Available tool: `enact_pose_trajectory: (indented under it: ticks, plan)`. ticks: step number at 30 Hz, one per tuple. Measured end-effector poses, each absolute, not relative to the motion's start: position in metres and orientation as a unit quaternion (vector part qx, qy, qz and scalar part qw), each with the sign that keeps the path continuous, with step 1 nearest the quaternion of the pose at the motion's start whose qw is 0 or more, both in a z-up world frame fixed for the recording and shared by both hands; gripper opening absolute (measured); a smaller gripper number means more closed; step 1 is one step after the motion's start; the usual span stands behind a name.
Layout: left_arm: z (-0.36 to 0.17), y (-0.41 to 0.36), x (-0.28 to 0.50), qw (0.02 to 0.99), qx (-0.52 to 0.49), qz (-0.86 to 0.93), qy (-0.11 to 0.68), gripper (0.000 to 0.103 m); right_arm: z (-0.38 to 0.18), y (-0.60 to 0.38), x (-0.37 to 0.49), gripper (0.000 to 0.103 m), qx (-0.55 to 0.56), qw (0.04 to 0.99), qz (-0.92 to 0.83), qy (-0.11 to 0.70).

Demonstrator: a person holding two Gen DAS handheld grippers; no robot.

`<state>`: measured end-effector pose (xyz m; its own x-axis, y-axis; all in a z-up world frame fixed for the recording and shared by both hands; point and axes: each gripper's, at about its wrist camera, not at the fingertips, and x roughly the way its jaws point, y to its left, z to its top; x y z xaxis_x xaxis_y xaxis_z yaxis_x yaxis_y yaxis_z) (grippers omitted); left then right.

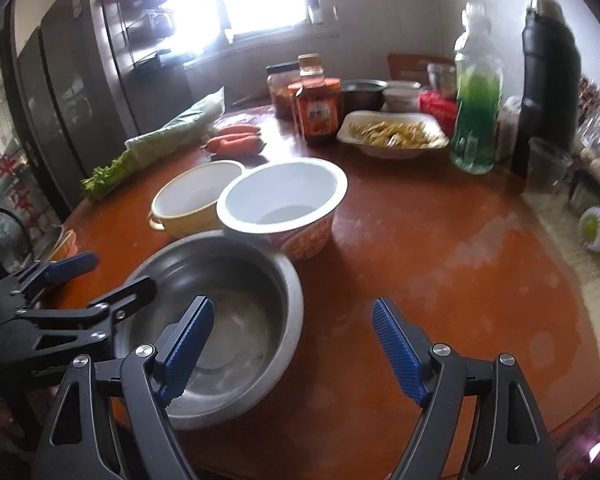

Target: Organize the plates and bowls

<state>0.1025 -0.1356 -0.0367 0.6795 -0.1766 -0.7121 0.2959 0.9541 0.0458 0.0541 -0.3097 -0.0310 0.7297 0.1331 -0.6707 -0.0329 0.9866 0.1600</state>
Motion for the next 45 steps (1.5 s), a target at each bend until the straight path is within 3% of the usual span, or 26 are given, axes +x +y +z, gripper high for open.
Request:
enact_pose_trajectory:
  ticks: [2,9,12,15,23,45]
  plan:
    - [-0.041,-0.14,0.105,0.911,0.086,-0.127,0.384,0.093,-0.034,-0.314,0.055,0.081,0.074,0.927,0.045,0.364]
    - [-0.051,-0.145,0.112,0.903,0.092,-0.121,0.401,0.092,-0.042,-0.309,0.059,0.052,0.043,0.927,0.054,0.368]
    - [-0.053,-0.148,0.114,0.901,0.094,-0.123,0.405,0.086,-0.044,-0.305,0.061,0.039,0.033,0.928,0.058,0.365]
    - [-0.057,-0.15,0.116,0.895,0.089,-0.131,0.417,0.07,-0.045,-0.302,0.061,0.03,0.022,0.929,0.062,0.365]
    - [-0.063,-0.153,0.113,0.887,0.08,-0.158,0.427,0.037,-0.047,-0.293,0.062,0.023,0.007,0.93,0.063,0.362]
    - [-0.047,-0.071,0.097,0.902,0.047,-0.109,0.416,0.037,-0.034,-0.221,0.067,0.023,-0.011,0.924,0.111,0.365]
